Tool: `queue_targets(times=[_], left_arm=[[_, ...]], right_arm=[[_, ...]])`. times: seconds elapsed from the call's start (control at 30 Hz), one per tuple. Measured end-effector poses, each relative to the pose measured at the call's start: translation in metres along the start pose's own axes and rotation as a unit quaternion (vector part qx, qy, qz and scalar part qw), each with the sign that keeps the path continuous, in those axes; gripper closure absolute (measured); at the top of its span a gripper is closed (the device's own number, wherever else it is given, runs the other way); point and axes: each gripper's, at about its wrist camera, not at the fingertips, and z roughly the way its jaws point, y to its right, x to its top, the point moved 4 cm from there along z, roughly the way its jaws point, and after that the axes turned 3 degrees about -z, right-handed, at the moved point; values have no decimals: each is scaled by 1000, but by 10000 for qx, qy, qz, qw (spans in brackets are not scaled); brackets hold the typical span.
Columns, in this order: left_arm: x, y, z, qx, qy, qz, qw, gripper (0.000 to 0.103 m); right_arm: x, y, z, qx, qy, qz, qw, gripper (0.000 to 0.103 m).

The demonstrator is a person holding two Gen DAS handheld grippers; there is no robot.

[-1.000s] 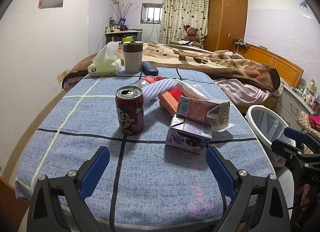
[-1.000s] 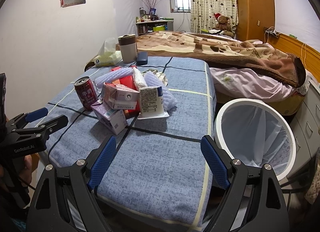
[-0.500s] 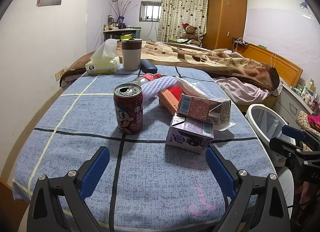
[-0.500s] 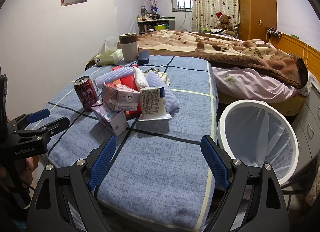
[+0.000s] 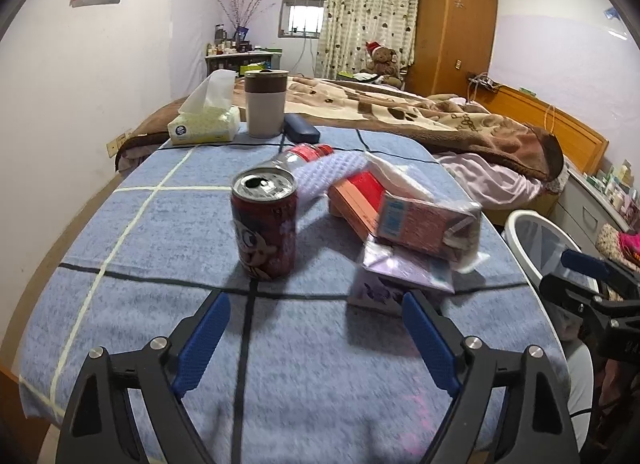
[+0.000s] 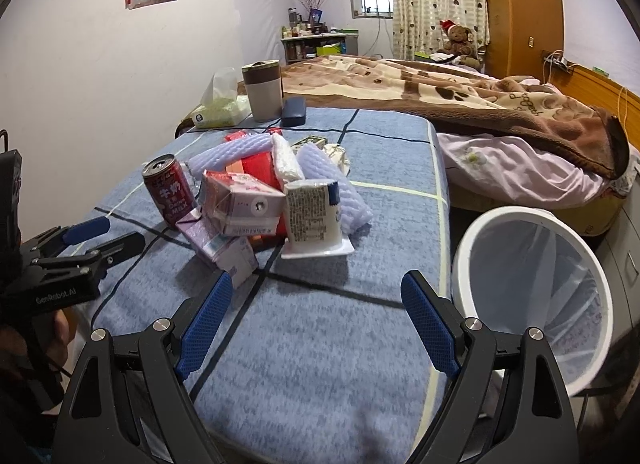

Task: Collect trash
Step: 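Grasp the red soda can with the left tool while the right tool grasps the white yogurt cup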

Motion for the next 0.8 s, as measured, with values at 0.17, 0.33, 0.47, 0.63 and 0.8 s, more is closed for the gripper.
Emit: queue_targets(times=[0.17,0.33,0.47,0.63,0.8], left_arm=[[14,-14,19,48,-34,-168,9998,15],[28,-25,42,137,-13,-186,9997,18],[36,-31,58,112,-24,-233,9997,26],[42,-31,72,0,-59,-222,9997,36],[41,-31,81,31,-83,-228,9997,48]], right_arm=[[8,1,18,19,-74,-55,10000,23],[12,5,35,52,-185,65,9998,33],[18,6,44,102,-211,61,9997,33],[22,5,56,190,-297,52,9994,34],[22,2,64,264,-361,7,9990,36]])
